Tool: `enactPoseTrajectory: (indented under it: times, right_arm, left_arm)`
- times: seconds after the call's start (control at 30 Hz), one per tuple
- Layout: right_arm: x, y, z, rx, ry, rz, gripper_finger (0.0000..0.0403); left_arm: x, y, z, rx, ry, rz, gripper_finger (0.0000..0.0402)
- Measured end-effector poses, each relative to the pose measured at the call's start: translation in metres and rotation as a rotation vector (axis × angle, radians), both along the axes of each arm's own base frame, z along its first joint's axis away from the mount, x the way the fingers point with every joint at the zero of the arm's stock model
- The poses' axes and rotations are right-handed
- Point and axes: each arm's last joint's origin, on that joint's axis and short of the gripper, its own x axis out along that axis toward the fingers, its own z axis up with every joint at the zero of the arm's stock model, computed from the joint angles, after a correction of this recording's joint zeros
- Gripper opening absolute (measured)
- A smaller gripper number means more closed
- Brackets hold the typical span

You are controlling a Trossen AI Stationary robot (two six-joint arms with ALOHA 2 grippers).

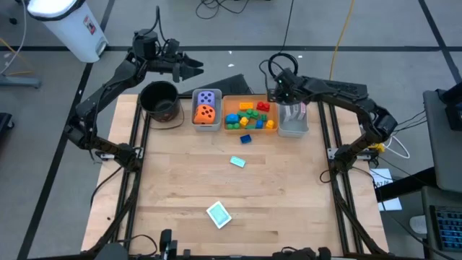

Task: Pick & Place Toys
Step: Put the light blue game piece into the orange bin

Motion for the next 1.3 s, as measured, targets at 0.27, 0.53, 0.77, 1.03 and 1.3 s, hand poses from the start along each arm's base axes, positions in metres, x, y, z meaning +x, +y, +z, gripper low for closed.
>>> enactPoseTrajectory:
  times: [0.27,0.53,0.77,1.03,1.3]
  right_arm:
    - [0.014,0.000,0.040,-0.159,-0.320,0.209,0.0137]
    - [0.039,0.015,0.073,-0.372,-0.706,0.448,0.0137]
    - [0.063,0.051,0.076,-0.426,-0.901,0.643,0.0137]
    - [0.074,0.106,0.061,-0.342,-0.719,1.049,0.0137]
    - [0.080,0.172,0.027,-0.384,-0.234,1.261,0.0137]
  left_arm:
    - [0.000,-0.005,-0.011,-0.083,0.079,-0.016,0.0353]
    - [0.030,-0.042,-0.026,-0.077,0.215,-0.165,0.0353]
    - [0.069,-0.100,-0.036,-0.037,0.396,-0.187,0.0353]
    - [0.097,-0.171,-0.041,0.013,0.525,-0.135,0.0353]
    - [0.103,-0.208,-0.043,-0.019,0.577,-0.052,0.0353]
